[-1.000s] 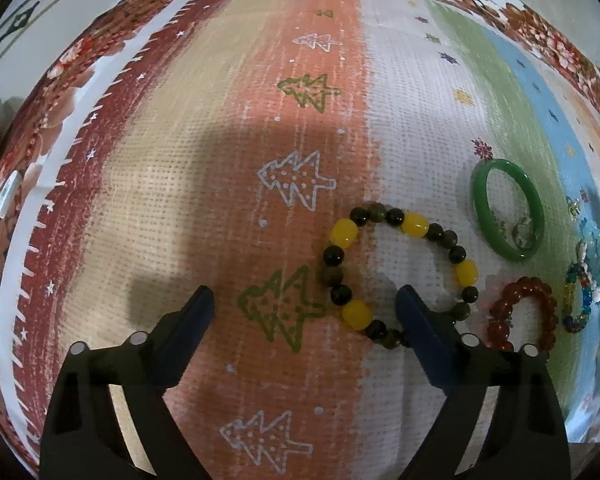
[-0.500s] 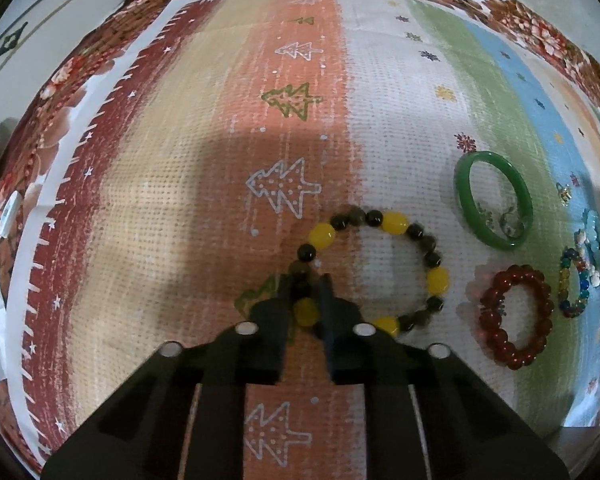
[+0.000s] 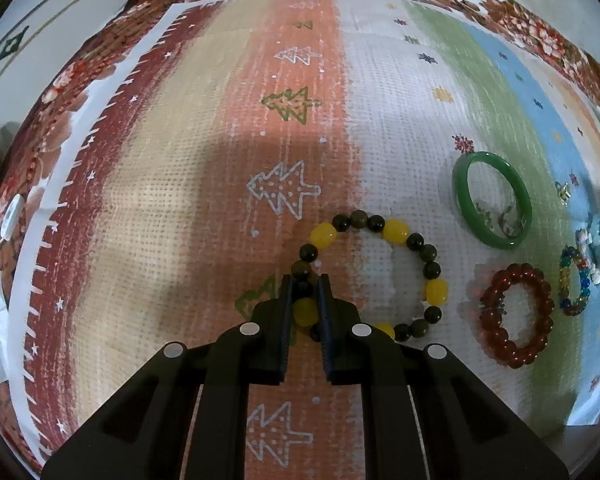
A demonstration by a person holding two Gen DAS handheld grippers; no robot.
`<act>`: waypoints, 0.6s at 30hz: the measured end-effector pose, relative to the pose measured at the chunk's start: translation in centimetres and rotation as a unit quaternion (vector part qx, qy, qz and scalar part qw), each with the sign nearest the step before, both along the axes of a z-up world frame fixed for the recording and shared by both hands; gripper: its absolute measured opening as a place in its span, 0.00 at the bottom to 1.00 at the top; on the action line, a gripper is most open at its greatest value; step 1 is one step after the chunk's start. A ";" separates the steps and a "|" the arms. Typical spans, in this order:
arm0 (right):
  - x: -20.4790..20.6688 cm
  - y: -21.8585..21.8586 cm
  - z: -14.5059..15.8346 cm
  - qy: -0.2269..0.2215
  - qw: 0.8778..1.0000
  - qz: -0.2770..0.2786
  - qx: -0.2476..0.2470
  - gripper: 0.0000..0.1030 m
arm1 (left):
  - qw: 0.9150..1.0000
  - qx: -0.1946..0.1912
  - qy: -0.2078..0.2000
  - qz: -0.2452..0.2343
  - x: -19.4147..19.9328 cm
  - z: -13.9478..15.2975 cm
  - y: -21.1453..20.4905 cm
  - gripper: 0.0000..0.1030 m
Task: Organize jewelry
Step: 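Close left gripper on yellow-black bracelet while right gripper closes on light blue bracelet, then lift both held bracelets and carry them over the silver tin box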
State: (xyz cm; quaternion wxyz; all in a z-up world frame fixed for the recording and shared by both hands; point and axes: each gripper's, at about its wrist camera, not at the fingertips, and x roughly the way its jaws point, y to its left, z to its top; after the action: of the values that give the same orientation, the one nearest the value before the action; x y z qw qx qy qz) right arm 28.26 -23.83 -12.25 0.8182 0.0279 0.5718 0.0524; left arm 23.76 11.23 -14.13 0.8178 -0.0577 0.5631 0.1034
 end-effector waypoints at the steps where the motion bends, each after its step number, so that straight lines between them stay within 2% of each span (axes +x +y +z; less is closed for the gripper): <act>1: 0.0 0.0 0.0 0.000 1.000 0.001 -0.001 0.13 | 1.000 -0.001 0.000 0.001 0.0 0.0 0.1 0.11; 9: -0.3 0.1 0.7 0.002 1.000 0.012 0.003 0.13 | 1.000 0.007 -0.017 -0.002 -0.4 1.5 -0.2 0.11; 13: -1.1 0.5 2.3 -0.021 0.999 0.029 -0.008 0.13 | 0.999 0.009 -0.035 -0.011 -1.0 2.8 -0.9 0.11; 18: -2.4 0.4 4.2 -0.038 0.999 0.030 0.004 0.13 | 0.998 0.005 -0.060 -0.010 -1.9 4.5 -1.5 0.11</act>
State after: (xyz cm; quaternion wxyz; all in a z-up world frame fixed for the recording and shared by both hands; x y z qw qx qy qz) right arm 25.87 -23.44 -8.03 0.8372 0.0126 0.5409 0.0801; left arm 21.89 9.68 -9.66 0.8512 -0.0538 0.5133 0.0950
